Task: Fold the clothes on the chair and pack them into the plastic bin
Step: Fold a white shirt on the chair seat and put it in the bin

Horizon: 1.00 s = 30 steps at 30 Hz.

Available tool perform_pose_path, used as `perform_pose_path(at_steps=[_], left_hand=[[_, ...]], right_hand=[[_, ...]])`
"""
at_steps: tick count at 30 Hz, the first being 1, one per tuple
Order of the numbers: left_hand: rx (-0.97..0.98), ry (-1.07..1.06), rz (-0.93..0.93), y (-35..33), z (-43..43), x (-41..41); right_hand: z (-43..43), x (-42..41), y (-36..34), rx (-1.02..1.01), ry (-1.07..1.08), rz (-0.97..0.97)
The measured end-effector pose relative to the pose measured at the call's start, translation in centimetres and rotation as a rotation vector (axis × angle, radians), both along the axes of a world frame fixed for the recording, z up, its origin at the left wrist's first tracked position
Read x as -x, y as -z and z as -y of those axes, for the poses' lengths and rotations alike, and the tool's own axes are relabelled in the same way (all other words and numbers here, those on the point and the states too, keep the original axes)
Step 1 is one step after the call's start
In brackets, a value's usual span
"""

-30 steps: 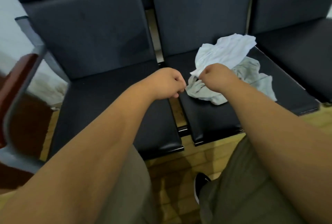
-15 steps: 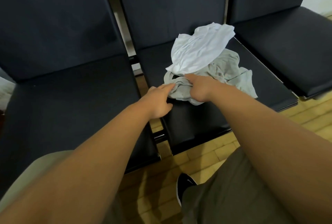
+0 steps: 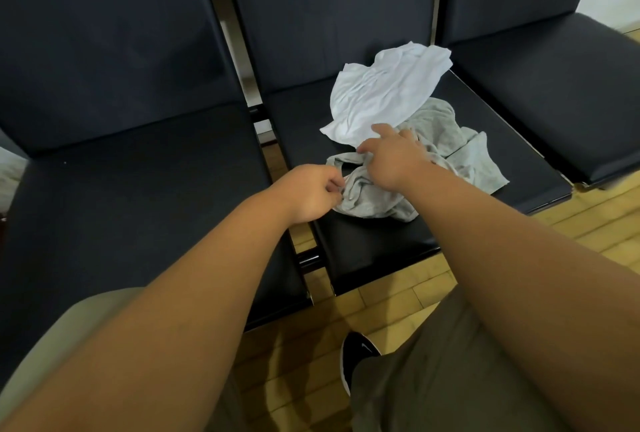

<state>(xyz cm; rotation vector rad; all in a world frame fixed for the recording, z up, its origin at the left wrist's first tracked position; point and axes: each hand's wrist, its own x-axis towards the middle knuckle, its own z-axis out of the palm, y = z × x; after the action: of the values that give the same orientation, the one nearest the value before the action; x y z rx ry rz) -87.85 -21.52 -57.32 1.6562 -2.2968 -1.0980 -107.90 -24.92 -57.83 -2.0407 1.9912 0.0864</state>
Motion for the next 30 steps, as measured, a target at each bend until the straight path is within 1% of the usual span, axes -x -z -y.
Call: perform_pose_path(at_steps=[2,6,9,11,14,17,19,21,23,26,27,30], left_hand=[[0.003,-0.005,0.009,-0.2,0.0,-0.3],[0.022,-0.018,0.0,-0.8,0.1,-0.6],[0.043,-0.049,-0.019,-1.1,0.5,-0.9],[0.059,-0.084,-0.033,-1.4,0.9,-1.1],[0.107,-0.157,-0.054,-2.1,1.7,-1.5],[0.205,-0.281,-0.058,-3.0,2.5,-2.1],[0.252,-0.382,-0.107,-3.5,2.8,-2.8],[0.255,-0.421,-0.171,-4.4,2.8,-3.7],[0.239,-0.391,-0.198,-5.6,2.4,-4.5],[0.272,-0.331,-0.155,-7.8,1.3,-6.2],[0.258,-0.332,-0.205,-8.5,0.8,-6.9],[0.187,-0.376,-0.441,-10.6,-1.0,-9.1]], right_hand=[[0.1,-0.2,0.4,-0.074,-0.016,-0.026],[0.5,-0.7,0.5,-0.116,-0.015,-0.052],[1.3,-0.9,0.4,-0.129,0.089,0.042],[1.6,-1.1,-0.1,-0.058,0.132,0.18],[1.4,-2.3,-2.3,0.076,0.123,0.515],[0.6,-3.7,-5.1,0.121,0.184,0.81],[0.1,-4.6,-6.5,0.124,0.166,0.921],[-0.4,-5.6,-7.5,0.141,0.141,0.999],[-1.0,-6.6,-8.5,0.167,0.112,1.032],[-1.8,-7.9,-9.8,0.233,0.064,1.033],[-2.1,-8.3,-10.3,0.256,0.05,1.026],[-3.0,-9.2,-11.7,0.304,0.024,1.011]])
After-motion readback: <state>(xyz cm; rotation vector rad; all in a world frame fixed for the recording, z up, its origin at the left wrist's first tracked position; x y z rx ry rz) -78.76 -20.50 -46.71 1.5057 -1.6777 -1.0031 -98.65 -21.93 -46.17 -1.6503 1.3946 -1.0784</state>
